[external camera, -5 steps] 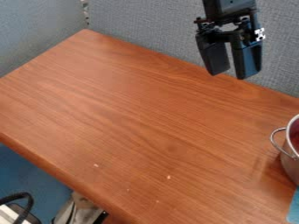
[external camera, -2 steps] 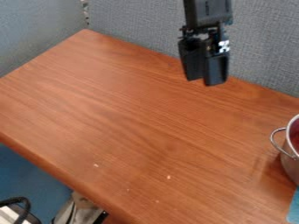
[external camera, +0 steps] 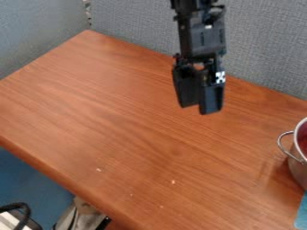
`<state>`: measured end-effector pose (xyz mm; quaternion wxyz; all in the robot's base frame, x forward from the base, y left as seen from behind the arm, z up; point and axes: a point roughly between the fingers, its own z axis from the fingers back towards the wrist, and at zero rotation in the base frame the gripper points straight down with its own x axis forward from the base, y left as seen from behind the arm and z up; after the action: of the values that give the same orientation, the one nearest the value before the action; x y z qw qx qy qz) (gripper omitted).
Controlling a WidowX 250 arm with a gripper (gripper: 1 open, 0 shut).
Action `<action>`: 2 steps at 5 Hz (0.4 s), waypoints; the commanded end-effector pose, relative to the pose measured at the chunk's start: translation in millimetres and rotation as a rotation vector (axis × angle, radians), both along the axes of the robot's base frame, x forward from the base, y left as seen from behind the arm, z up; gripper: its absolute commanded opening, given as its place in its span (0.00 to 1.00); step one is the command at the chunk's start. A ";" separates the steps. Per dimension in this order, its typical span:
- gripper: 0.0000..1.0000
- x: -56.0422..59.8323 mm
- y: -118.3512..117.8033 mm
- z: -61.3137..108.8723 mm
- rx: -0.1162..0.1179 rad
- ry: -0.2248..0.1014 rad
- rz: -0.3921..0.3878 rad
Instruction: Put the red object in the metal pot
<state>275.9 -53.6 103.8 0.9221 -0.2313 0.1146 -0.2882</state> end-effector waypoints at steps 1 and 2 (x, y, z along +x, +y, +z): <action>1.00 -0.6 -0.8 -2.7 -0.005 -0.056 -0.034; 1.00 -2.8 -3.4 -17.5 -0.012 -0.066 -0.074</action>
<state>271.1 -55.2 80.1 0.9131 -0.2302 0.1027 -0.3205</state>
